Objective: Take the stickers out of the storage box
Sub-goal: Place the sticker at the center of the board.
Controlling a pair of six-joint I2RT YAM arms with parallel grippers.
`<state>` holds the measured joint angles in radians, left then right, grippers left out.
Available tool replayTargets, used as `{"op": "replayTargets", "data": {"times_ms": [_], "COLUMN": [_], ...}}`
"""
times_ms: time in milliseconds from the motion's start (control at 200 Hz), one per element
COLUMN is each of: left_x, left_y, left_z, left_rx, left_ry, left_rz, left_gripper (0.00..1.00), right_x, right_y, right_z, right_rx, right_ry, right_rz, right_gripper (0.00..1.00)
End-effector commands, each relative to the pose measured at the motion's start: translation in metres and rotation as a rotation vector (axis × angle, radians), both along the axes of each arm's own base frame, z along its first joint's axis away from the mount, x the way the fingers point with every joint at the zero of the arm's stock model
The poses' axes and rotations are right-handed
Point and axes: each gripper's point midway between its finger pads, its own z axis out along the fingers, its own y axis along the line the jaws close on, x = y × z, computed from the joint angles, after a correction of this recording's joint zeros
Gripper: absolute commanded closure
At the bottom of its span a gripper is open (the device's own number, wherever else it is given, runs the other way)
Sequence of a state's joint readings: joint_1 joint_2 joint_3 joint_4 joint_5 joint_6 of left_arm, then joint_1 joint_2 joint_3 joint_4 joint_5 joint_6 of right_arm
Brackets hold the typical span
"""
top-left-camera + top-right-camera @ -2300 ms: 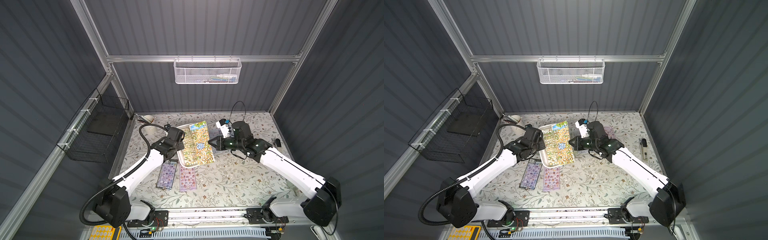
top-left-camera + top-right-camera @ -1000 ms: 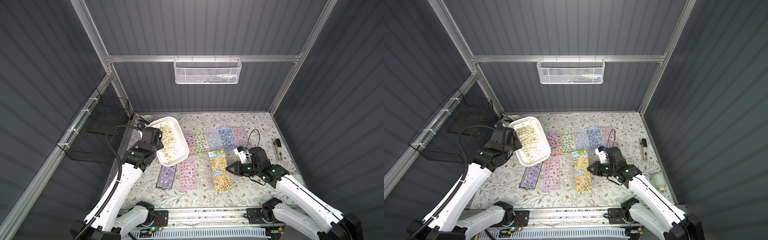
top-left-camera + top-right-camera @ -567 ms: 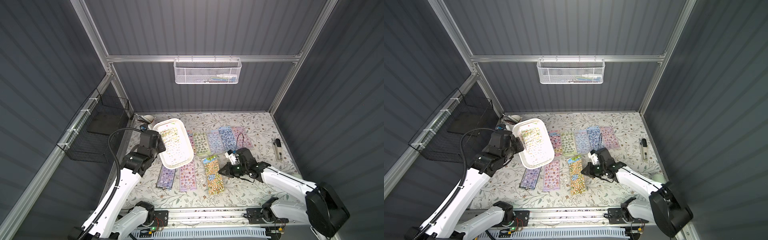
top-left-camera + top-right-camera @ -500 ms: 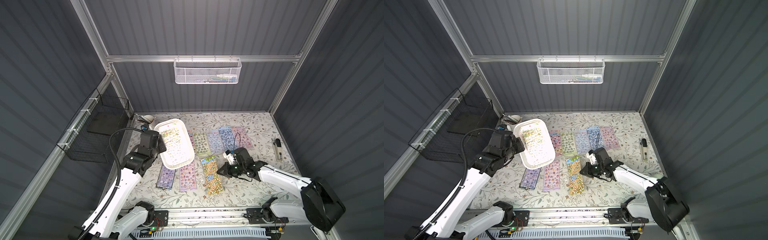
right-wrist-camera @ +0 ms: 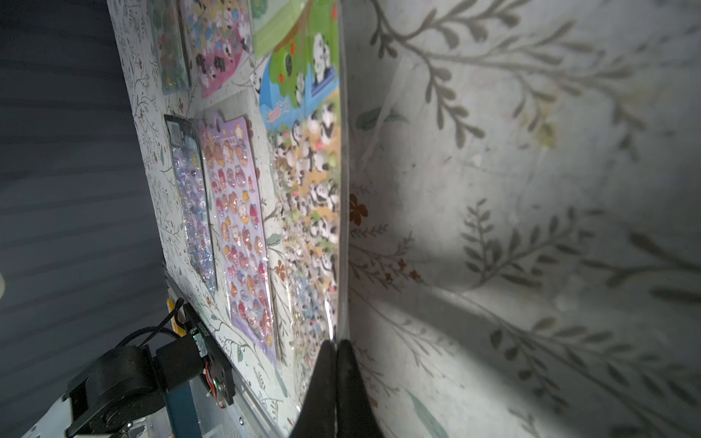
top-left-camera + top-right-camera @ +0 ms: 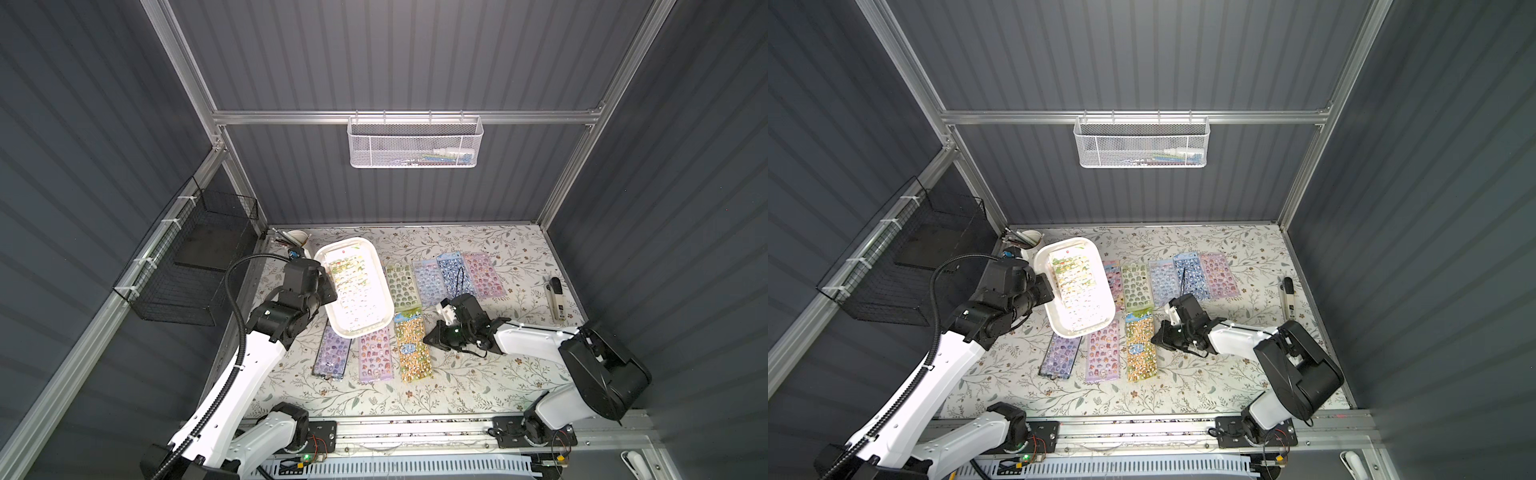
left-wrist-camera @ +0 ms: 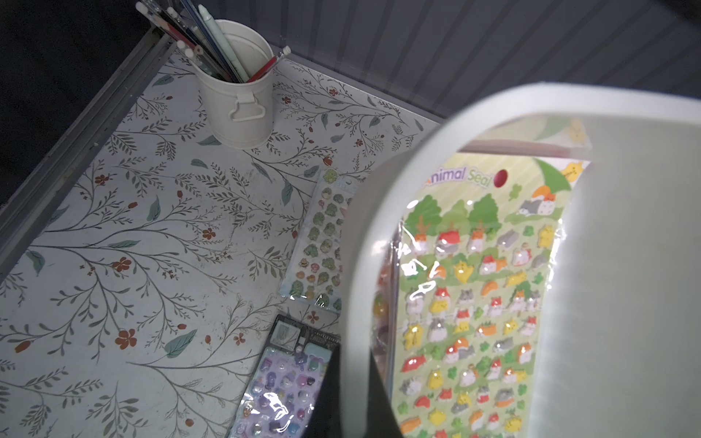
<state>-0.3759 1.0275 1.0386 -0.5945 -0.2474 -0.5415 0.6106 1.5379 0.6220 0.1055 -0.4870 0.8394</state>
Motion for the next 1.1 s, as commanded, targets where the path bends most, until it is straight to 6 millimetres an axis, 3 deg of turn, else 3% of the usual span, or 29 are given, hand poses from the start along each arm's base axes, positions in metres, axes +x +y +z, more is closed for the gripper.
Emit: {"op": "replayTargets", "data": {"times_ms": [0,405,695,870,1096], "left_x": [0.005,0.01,0.015,0.02,0.025], "left_y": [-0.004,-0.007,-0.012,-0.015,-0.02], "left_z": [0.007,0.004,0.007,-0.01,-0.016], "left_rx": [-0.028,-0.041,-0.057,-0.052,-0.072], "left_ry": [-0.032,-0.026,-0.027,0.007,0.024], "left_rz": [-0.015,-0.01,-0.02,-0.019,-0.024], "left_gripper": [1.0,1.0,1.0,1.0,1.0], "right_x": [0.014,0.01,-0.003,-0.008,-0.006], "right_y": [0.008,0.011,0.005,0.005,0.008], "right_z": [0.008,-0.009,-0.018,-0.02,-0.016], "right_rx": [0.013,-0.021,-0.063,-0.079,-0.071], "right_ry": [-0.036,0.009,0.021,0.02,0.006], "right_rz": [-0.011,0.036,0.081,0.111,0.11], "right_gripper": [0.96,0.89,0.92,0.92,0.75]}}
